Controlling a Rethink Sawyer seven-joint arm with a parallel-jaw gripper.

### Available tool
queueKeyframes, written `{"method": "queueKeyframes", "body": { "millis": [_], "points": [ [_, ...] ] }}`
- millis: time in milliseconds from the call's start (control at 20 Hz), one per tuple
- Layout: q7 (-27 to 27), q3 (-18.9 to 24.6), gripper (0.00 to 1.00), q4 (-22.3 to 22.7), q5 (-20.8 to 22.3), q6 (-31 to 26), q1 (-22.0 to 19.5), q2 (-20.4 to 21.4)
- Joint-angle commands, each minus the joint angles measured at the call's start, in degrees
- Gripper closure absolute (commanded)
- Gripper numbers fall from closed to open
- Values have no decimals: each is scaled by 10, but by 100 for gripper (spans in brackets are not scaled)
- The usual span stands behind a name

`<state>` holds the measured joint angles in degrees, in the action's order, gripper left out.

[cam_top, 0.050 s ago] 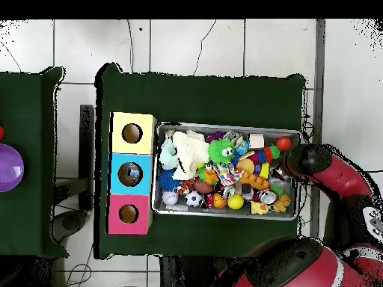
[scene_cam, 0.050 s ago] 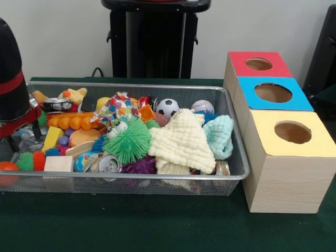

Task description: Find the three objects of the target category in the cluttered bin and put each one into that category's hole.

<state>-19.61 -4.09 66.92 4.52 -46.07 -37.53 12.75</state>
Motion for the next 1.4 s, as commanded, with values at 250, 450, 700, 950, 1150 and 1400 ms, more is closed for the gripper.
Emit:
{"method": "queueKeyframes", "body": {
  "millis": [250,450,700,950,1150,1400],
  "points": [
    [-64,53,0,4,-3,-110,-8,-65],
    [-33,62,0,3,8,-115,-10,-64],
    [-48,63,0,0,1,-120,-10,-67],
    [27,98,0,-4,10,-155,-23,-76],
    [66,116,0,-13,19,-206,-30,-84],
    [48,116,0,-26,22,-254,-33,-91]
  ]
}}
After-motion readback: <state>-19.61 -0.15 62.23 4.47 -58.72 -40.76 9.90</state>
